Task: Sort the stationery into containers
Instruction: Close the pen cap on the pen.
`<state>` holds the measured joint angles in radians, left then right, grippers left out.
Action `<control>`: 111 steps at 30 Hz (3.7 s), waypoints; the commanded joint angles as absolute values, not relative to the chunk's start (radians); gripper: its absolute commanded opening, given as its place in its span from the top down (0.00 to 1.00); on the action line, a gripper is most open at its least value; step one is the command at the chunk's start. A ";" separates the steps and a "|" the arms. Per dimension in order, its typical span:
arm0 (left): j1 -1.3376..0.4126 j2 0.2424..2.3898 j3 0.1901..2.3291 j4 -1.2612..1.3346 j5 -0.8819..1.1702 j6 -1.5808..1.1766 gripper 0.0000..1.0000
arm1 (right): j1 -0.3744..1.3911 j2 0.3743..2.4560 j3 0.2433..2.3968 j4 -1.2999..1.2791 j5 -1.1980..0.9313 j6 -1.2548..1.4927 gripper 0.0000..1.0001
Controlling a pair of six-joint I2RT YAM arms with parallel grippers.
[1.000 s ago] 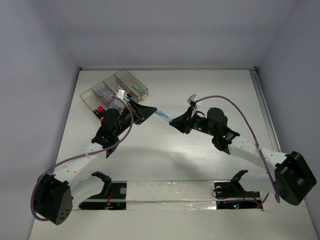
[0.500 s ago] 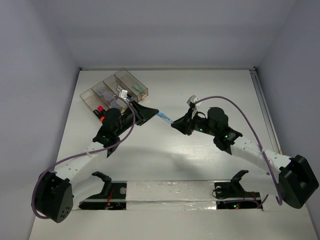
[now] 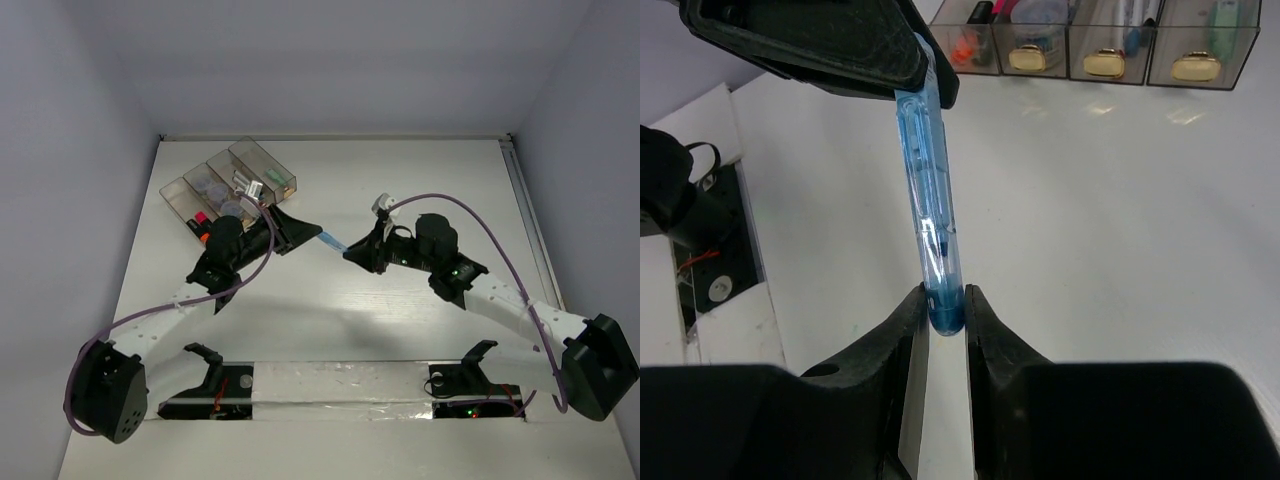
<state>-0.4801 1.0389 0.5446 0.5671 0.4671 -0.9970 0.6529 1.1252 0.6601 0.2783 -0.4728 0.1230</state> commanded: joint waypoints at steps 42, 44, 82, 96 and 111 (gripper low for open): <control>-0.796 1.061 0.537 0.632 0.222 -0.982 1.00 | 0.644 1.055 0.857 0.302 -0.336 0.290 1.00; -0.817 1.063 0.517 0.638 0.216 -0.994 1.00 | 0.644 1.054 0.879 0.288 -0.321 0.275 1.00; -1.022 1.134 0.445 0.779 0.175 -1.103 1.00 | 0.436 1.273 1.074 0.483 -0.650 0.435 1.00; -1.031 1.177 0.494 0.819 0.181 -1.092 1.00 | 0.548 1.267 1.020 0.517 -0.721 0.471 1.00; -0.672 0.772 0.566 0.503 0.347 -1.002 1.00 | 0.537 1.048 0.690 0.413 -0.670 0.279 1.00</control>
<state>-0.6895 0.7982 0.5018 0.5041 0.1280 -0.9897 0.5446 1.0790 0.6777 0.3309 -0.6922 0.3141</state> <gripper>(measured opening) 0.207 0.266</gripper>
